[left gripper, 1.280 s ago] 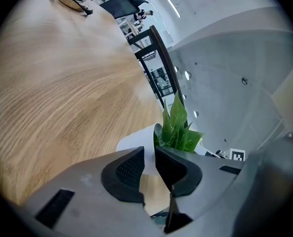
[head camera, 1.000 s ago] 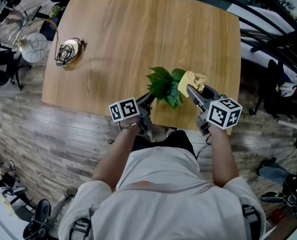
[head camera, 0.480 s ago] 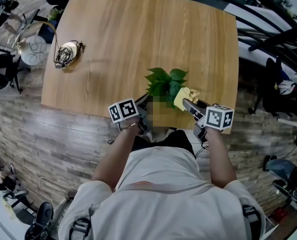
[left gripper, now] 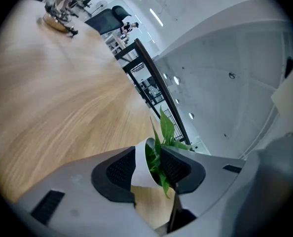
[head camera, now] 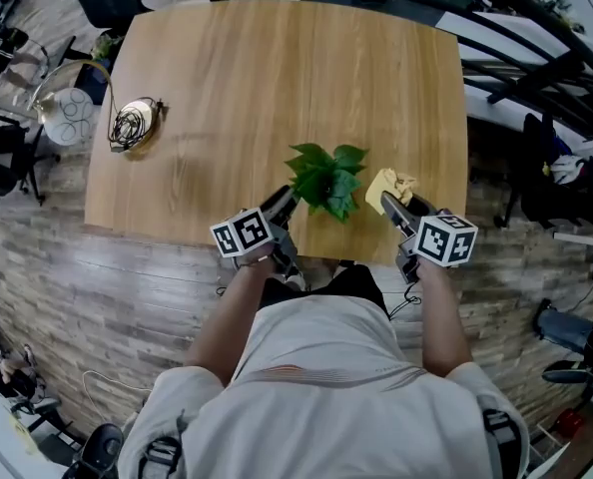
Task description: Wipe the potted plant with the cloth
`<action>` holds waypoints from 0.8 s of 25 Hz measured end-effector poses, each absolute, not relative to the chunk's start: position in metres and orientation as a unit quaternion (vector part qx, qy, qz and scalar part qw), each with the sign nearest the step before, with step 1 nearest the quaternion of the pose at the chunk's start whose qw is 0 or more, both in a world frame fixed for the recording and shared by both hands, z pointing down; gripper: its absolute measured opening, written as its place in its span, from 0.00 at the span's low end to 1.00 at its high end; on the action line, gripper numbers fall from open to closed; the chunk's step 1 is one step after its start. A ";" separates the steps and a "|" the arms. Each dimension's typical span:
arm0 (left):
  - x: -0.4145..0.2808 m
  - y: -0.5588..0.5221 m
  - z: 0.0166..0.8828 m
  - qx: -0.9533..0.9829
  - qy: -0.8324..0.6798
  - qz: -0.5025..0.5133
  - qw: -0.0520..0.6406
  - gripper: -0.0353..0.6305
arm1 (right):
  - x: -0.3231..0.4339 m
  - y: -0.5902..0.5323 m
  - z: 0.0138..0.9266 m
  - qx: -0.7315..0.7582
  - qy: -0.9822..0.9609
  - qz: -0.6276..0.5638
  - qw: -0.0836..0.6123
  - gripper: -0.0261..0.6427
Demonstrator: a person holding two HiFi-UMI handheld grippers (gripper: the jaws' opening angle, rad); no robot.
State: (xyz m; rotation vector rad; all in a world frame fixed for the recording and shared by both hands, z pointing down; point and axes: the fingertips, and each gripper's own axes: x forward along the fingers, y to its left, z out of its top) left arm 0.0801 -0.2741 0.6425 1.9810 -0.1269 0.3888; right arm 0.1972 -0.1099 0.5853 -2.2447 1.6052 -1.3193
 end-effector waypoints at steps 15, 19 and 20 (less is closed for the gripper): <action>0.081 -0.341 0.409 0.995 -0.054 0.050 0.073 0.13 | 0.222 -0.154 0.422 -0.842 0.516 -0.156 -0.023 0.32; 0.074 -0.332 0.359 0.998 -0.044 0.015 0.045 0.12 | 0.215 -0.159 0.377 -0.853 0.512 -0.100 -0.020 0.32; 0.072 -0.330 0.352 0.998 -0.044 0.009 0.038 0.11 | 0.212 -0.160 0.368 -0.854 0.512 -0.086 -0.025 0.32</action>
